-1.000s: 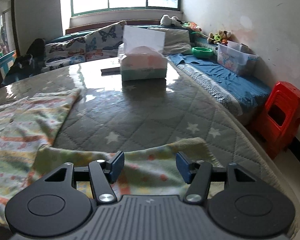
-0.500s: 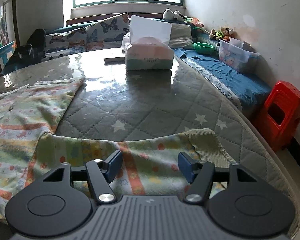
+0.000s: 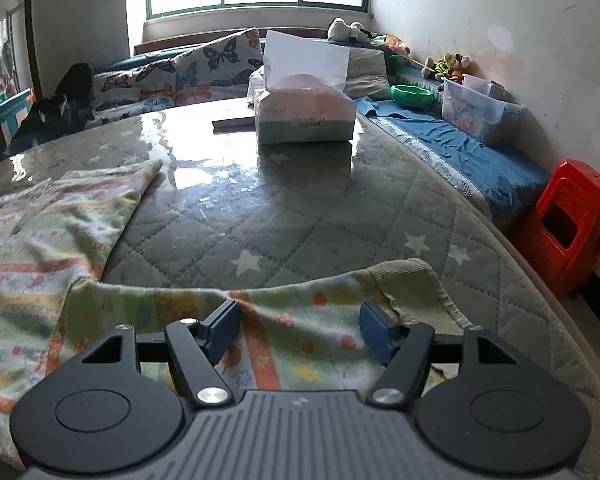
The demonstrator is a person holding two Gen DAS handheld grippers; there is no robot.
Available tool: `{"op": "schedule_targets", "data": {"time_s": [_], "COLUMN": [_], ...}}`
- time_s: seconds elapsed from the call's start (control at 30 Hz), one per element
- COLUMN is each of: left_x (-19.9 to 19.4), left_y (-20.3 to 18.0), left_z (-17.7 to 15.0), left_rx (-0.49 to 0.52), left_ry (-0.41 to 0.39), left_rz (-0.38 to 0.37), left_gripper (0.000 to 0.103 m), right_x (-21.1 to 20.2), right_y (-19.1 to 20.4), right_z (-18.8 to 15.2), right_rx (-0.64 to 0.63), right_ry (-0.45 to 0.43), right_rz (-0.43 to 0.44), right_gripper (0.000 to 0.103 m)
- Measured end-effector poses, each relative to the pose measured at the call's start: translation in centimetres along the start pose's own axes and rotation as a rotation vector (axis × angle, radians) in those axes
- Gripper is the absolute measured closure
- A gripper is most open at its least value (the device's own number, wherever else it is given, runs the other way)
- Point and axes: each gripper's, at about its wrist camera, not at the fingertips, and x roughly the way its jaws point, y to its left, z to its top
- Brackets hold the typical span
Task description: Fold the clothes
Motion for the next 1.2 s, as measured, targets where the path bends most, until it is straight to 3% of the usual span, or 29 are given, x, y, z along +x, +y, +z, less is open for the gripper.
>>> {"op": "schedule_targets", "data": {"time_s": [0.37,0.53,0.63,0.9,1.1,1.2], "left_x": [-1.3,-2.3,-2.5,-0.8,-0.1,-0.9], "left_y": [-1.2,-3.4,-5.4,-7.8,-6.9,-6.9], "left_z": [0.7,0.9,0.3,-0.9,-0.9,-1.1], "left_rx": [0.051,0.095,0.151,0.204,0.195,0.202], "left_ry": [-0.029,-0.042,-0.034,0.018,0.031,0.03], "left_rz": [0.027,-0.027,-0.087,-0.117,-0.082,-0.103], "left_gripper": [0.093,0.092,0.092,0.092,0.083,0.083], "right_x": [-0.8,-2.3,-3.6,-6.5,-7.6,-8.7], "right_y": [-0.1,1.1,2.9,9.4,13.2,14.9], "right_z": [-0.1,0.0,0.3,-0.1,-1.0,-1.7], "right_rx": [-0.012,-0.051,-0.097,-0.275,-0.37,-0.419], "right_ry": [-0.017,-0.034,-0.055,-0.077,-0.047,-0.033], "right_rz": [0.011,0.054,0.115,0.316,0.429,0.511], "right_gripper": [0.034,0.034,0.034,0.036,0.048,0.055]}}
